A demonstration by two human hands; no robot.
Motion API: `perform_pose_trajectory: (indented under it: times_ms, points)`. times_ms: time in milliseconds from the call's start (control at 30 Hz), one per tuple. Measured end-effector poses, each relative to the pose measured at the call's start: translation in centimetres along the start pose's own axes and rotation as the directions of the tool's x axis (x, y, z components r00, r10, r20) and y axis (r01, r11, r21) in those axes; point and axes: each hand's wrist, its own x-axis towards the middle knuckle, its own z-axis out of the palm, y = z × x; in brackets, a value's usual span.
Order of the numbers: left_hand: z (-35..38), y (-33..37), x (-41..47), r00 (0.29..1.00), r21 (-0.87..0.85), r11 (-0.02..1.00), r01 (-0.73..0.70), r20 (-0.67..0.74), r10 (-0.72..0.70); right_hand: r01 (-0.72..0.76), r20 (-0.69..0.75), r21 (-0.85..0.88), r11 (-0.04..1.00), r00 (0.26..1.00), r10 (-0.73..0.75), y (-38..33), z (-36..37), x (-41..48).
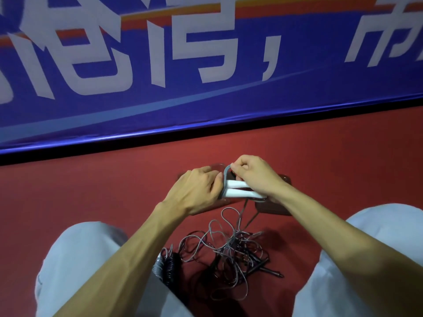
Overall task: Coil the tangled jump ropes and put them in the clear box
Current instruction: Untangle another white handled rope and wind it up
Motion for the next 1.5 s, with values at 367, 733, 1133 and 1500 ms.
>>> perform_pose_trajectory:
  times_ms: [367,733,1133,1500]
  points:
    - [0.5,-0.1,-0.1,0.993,-0.164,0.983,-0.084,0.066,0.096,-0.128,-0.133,0.017,0.992,0.983,0.129,0.5,-1.4,0.6]
    - [-2.7,-0.1,0.3,0.992,-0.869,0.479,0.127,0.118,-0.05,-0.45,0.414,0.827,0.337,0.893,0.177,-0.4,-4.1,0.0]
    - [-2.0,-2.2,1.2,0.918,-0.821,0.483,0.304,0.118,-0.378,-0.085,0.511,-0.238,0.968,0.836,0.199,1.7,-1.6,-0.2]
    - [-0.2,-4.1,1.0,0.958,-0.282,0.923,0.261,0.193,-0.212,0.586,0.253,-0.345,0.733,0.81,-0.528,-0.5,-2.9,-1.3]
